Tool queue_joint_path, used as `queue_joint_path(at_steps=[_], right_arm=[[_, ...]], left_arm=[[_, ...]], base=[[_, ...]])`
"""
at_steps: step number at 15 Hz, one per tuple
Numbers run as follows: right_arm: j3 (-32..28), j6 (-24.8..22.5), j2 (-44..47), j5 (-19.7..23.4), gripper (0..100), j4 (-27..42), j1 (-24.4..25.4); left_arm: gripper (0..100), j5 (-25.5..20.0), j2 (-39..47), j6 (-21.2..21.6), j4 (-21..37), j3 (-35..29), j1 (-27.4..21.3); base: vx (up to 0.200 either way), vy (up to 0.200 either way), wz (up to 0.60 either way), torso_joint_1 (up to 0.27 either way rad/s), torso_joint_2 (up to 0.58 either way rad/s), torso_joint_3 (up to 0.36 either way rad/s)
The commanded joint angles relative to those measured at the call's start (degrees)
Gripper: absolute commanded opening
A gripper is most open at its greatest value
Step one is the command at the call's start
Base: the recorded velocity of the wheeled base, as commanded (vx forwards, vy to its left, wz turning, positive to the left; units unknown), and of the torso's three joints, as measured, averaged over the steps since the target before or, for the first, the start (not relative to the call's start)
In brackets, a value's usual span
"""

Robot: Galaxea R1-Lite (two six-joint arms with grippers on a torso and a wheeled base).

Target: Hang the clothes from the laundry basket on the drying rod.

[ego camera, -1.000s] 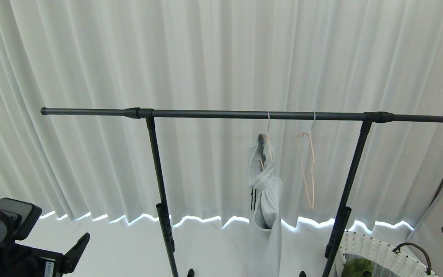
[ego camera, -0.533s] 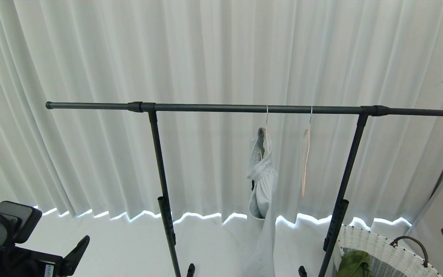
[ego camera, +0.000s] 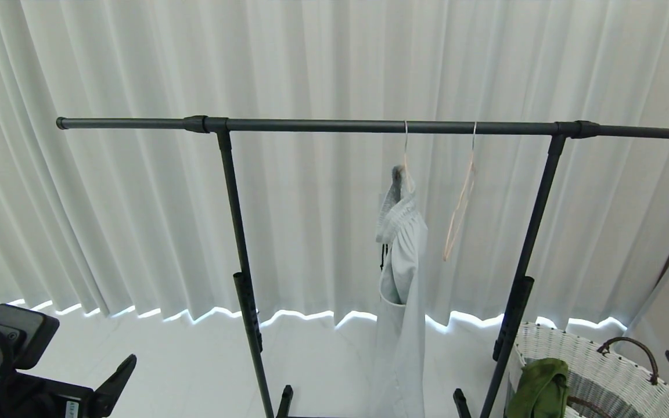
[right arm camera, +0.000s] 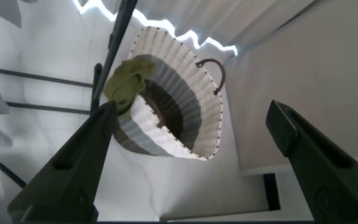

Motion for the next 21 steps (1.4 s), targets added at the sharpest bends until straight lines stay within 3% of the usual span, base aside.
queue_joint_path(at_steps=[1,10,17,21], right_arm=[[0.3,0.0,0.3,0.0,100,0.0,0.0],[1.2,-0.1,0.3,-0.8,100,0.0,0.0],[5.6,-3.1,-0.6,-1.0,100,-3.7,-0.1],[7.4,-4.0,-0.2,-5.2,100,-3.9,-1.3]], left_arm=[[100,-0.2,-0.7,0.0,0.0,-0.1,-0.5],[100,-1.0,-0.5,-0.1,0.0,0.0,-0.5],[100,-0.8,-1.2,0.1,0.0,2.2,-0.5],[100,-1.0,-2.3,3.3,0.1,3.4,-0.6]], base=[[0.0,0.0,0.0,-0.207,0.5,0.286],[0.0,0.0,0.0,-0.187,0.46,0.276],[0.0,0.0,0.0,-0.016,0.04,0.029],[0.0,-0.2,0.0,-0.001,0.0,0.007]])
